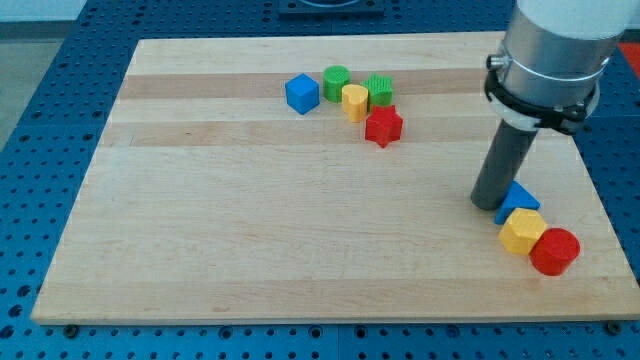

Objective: Move the red star to the red circle

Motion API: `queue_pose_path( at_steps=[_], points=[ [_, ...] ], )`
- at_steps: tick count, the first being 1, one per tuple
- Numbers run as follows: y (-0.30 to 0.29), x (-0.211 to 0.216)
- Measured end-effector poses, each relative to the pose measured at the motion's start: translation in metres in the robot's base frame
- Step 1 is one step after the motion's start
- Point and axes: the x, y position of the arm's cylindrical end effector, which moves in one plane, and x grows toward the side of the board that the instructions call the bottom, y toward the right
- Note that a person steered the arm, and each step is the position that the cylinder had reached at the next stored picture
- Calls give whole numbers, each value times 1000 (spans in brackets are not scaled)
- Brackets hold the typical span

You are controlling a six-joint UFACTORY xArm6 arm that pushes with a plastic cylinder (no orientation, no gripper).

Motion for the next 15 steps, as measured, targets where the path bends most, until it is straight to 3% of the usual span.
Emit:
queue_pose_path(
  at_steps=[1, 3, 4, 5, 6, 8, 12, 15],
  points=[
    [-3, -10],
    [-138, -26],
    [-201, -57],
    [-211, -108],
    [-198, -144],
    [-140, -145],
    [-79, -80],
    [-52, -63]
  ],
)
